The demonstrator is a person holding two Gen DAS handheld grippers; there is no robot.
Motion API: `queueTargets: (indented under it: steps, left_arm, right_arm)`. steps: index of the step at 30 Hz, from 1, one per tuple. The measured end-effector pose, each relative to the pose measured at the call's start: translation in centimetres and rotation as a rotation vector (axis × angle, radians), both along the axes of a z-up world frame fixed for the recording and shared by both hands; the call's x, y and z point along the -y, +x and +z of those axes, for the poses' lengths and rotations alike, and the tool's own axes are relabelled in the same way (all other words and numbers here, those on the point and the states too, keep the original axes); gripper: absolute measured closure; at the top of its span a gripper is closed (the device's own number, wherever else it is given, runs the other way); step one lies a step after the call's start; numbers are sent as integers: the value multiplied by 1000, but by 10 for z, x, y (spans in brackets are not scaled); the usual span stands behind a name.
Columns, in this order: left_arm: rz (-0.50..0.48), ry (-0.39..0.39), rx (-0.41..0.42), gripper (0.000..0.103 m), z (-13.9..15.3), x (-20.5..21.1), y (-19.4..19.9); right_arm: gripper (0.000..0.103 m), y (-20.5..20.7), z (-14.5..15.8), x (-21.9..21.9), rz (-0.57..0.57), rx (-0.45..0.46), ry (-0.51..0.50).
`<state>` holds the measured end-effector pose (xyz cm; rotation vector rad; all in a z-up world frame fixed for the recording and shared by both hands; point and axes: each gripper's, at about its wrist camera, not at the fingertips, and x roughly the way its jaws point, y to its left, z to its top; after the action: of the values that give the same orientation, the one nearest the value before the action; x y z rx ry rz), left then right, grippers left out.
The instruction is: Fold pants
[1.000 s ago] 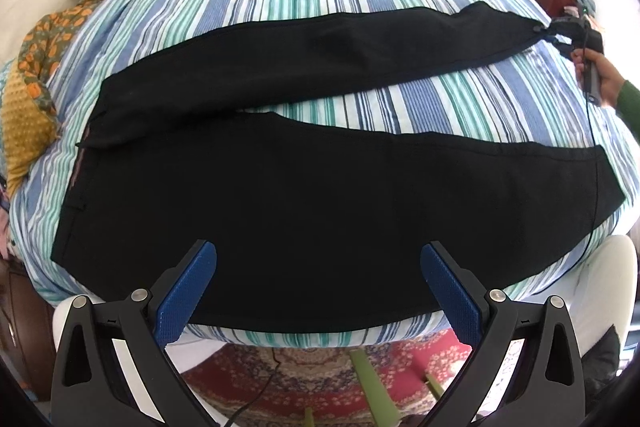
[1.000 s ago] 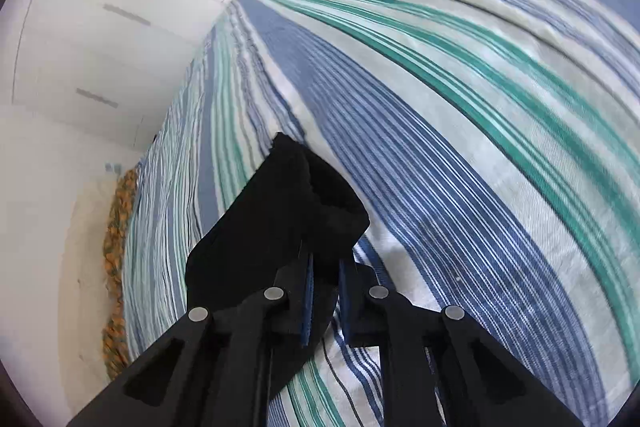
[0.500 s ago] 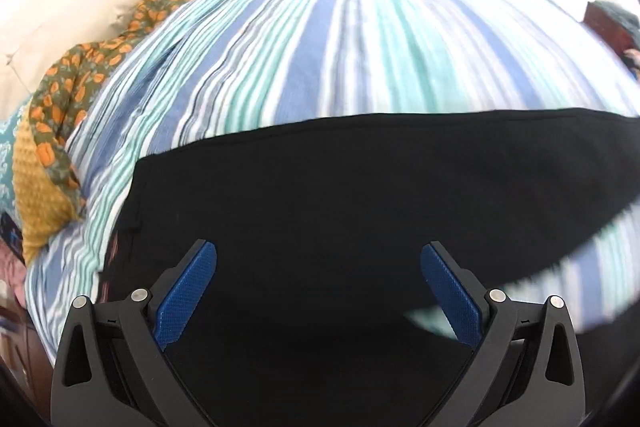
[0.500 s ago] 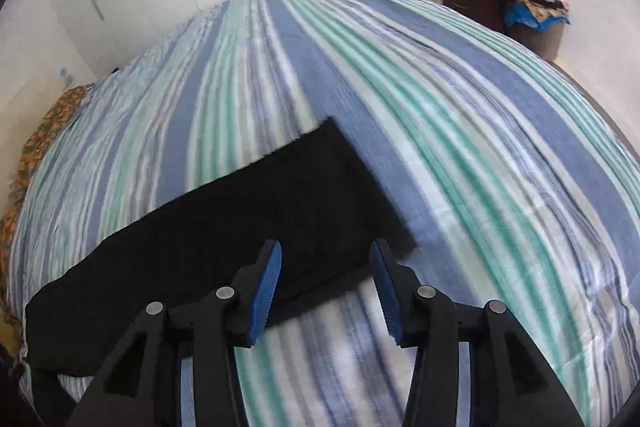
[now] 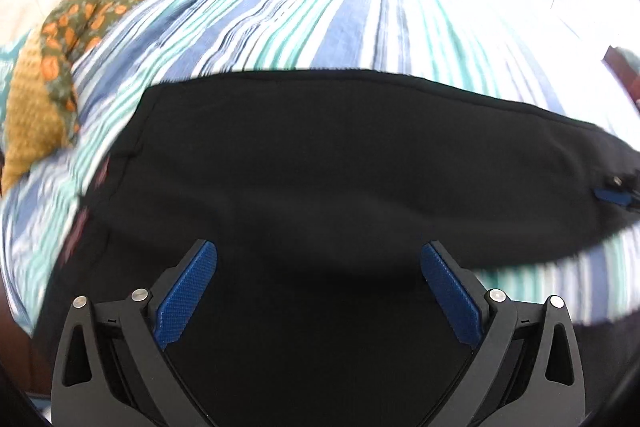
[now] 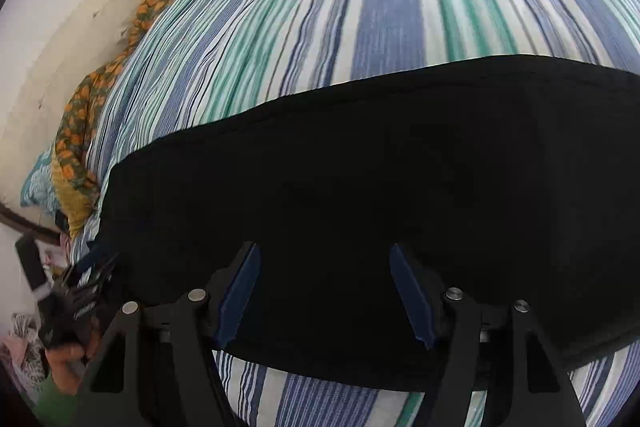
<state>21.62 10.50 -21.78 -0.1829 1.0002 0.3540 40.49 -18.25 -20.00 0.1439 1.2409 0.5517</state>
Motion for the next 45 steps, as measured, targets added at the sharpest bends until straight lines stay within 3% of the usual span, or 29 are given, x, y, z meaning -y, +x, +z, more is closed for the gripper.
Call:
queueTargets:
  steps: [2,5,8,10,13,17,20,24,29,32,34,36,38,42,45]
  left_arm:
    - [-4,-55,20,1,4,19,-35]
    - [-27,-127,27,1,5,54,-70]
    - [-111,-212,-12,1,-2,78,-86]
    - [-182,-186,-57,1,-12,99,-88]
    - [-238,-60,-89,1,-18,123,-93]
    - [-227,-123,-48,1,-6,118,-101]
    - [-176,-136,-20,1,2,109,-103]
    - [-148,-81,31,1,24,84,-89]
    - [14,17,76,1,39,4,-43]
    - [133,20,73,1,23,-41,-27]
    - [184,13,28,1,-2,-63,-22]
    - [214,-74,-8,0,-35,-81,-28]
    - [216,-107,87,0,-41,-83,-45]
    - [212,-78,85,0,-40,-76,-47]
    - [213,-75,101,0,-41,-75,-51]
  right_arm:
    - [36,-16,19,11,-19,53,-31]
    - [31,-69,55,25,59,134,32]
    - [26,-142,71,36,136,123,86]
    - [25,-184,64,45,141,82,81]
    - [25,-224,45,74,52,20,42]
    - [24,-261,31,111,-137,-19,108]
    - [24,-271,35,124,-184,-7,133]
    - [24,-255,47,108,-143,8,79]
    - [23,-200,74,60,24,46,52]
    - [22,-160,85,2,161,72,64]
    - [21,-133,83,-36,221,86,76]
    - [21,-105,73,-65,248,81,103]
    - [22,-75,52,-79,240,31,119]
    - [22,-20,13,-55,200,-19,54]
    - [25,31,8,25,116,3,-17]
